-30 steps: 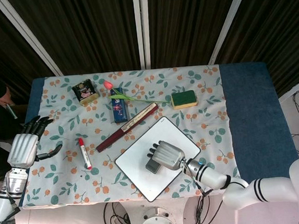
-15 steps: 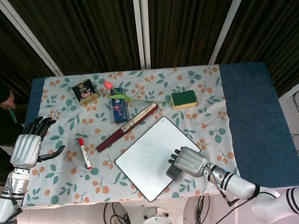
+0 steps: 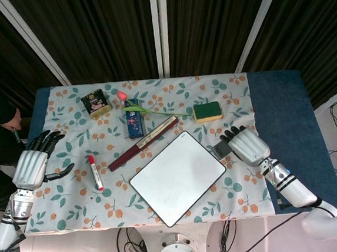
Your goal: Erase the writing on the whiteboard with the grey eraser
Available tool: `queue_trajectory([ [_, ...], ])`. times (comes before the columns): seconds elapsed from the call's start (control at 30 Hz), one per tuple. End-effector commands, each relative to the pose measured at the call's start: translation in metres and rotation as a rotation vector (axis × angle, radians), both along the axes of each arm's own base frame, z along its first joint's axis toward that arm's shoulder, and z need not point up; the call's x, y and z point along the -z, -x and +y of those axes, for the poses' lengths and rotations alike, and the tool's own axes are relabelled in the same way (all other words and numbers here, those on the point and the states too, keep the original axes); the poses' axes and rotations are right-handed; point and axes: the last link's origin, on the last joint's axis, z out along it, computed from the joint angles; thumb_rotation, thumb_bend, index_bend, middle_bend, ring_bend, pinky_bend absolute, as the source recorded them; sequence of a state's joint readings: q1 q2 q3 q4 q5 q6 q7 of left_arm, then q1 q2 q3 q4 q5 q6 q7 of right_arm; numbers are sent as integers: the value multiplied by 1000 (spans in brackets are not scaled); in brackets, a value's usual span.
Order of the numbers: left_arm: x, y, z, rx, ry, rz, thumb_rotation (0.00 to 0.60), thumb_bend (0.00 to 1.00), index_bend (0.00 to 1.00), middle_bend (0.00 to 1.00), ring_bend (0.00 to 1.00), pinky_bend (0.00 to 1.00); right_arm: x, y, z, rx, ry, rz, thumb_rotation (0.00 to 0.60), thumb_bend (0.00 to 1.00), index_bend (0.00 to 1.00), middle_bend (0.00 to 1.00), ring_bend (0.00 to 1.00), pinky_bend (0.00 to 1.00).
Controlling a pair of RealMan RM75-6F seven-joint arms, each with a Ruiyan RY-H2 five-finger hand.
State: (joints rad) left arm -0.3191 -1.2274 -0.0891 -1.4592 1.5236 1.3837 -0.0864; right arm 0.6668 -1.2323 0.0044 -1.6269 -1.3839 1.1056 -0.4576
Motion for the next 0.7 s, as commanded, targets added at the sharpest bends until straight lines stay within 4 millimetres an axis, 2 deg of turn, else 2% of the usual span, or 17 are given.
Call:
queue_trajectory([
  [0.03, -1, 0, 0, -1, -5, -1, 99, 160, 161, 133, 82, 182, -9, 39, -28, 131, 116, -25, 600, 347, 697, 611, 475, 486],
  [0.2, -2, 1, 0, -3, -7, 3, 100, 160, 162, 133, 82, 181, 0, 66, -38, 214, 106, -13, 600, 346, 635, 534, 433, 383],
  [0.33, -2, 0, 1, -1, -7, 5, 100, 160, 161, 133, 83, 182, 11, 77, -41, 237, 93, -15, 600, 341, 592, 514, 418, 340],
  [0.47, -2, 0, 2, 2, -7, 8, 99, 160, 161, 133, 82, 182, 22, 85, -42, 254, 78, -18, 600, 323, 540, 467, 355, 287],
  [0.6, -2, 0, 2, 2, -8, 10, 99, 160, 162, 134, 83, 182, 27, 89, -42, 268, 59, -38, 600, 295, 349, 290, 137, 179],
  [0.63, -2, 1, 1, 2, -9, 9, 98, 160, 162, 134, 83, 182, 28, 90, -42, 271, 51, -43, 600, 269, 269, 223, 73, 139],
  [0.7, -2, 1, 1, 1, -8, 9, 97, 160, 162, 135, 82, 182, 28, 90, -42, 284, 28, -59, 600, 215, 127, 120, 11, 59],
])
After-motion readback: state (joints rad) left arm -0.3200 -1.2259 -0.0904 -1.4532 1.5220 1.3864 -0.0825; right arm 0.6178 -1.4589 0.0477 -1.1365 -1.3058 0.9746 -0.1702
